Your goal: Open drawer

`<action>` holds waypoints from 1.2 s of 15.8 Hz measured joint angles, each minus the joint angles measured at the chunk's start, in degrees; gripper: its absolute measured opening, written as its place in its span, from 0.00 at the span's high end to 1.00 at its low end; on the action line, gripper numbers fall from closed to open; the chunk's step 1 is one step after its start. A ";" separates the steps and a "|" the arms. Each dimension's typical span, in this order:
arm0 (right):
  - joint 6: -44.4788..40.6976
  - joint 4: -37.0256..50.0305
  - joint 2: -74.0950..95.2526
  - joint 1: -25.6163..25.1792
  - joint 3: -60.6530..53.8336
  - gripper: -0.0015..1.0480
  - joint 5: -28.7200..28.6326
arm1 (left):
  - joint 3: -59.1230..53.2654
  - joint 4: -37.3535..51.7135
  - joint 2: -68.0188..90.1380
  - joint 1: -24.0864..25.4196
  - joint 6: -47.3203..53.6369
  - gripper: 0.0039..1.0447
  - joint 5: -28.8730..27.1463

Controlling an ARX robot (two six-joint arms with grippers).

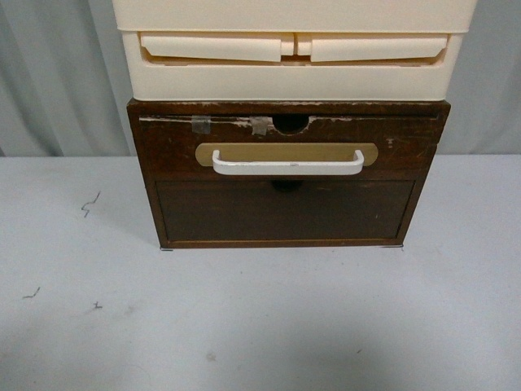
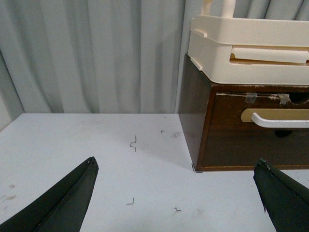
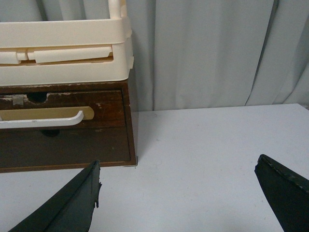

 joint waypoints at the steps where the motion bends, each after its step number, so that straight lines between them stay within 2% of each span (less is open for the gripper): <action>1: 0.00 0.00 0.00 0.00 0.00 0.06 0.00 | 0.00 0.00 0.00 0.00 -0.02 0.06 0.00; 9: 0.00 0.00 0.00 0.00 0.00 0.06 0.00 | 0.00 0.00 0.00 0.00 0.00 0.06 0.00; 10: 0.28 -1.64 0.33 -0.13 0.26 0.06 -0.50 | 0.59 -2.71 0.59 0.17 -0.57 0.06 0.39; 11: 4.87 -13.46 7.43 -1.81 5.16 0.06 -5.40 | 6.03 -14.88 8.31 1.60 -4.17 0.06 4.33; 12: 11.13 -16.33 19.71 -2.62 10.27 0.06 -9.29 | 12.07 -19.15 20.41 2.58 -9.68 0.06 8.79; 15: 22.40 -0.79 38.66 2.95 14.01 0.06 -11.65 | 16.41 -5.92 36.83 -2.01 -23.02 0.06 15.82; 17: 30.12 10.60 53.37 5.40 16.31 0.06 -18.62 | 17.81 6.12 49.55 -6.78 -31.89 0.06 18.38; 19: 41.24 27.04 68.26 5.99 19.41 0.06 -26.69 | 20.94 21.38 64.39 -10.03 -41.29 0.06 20.31</action>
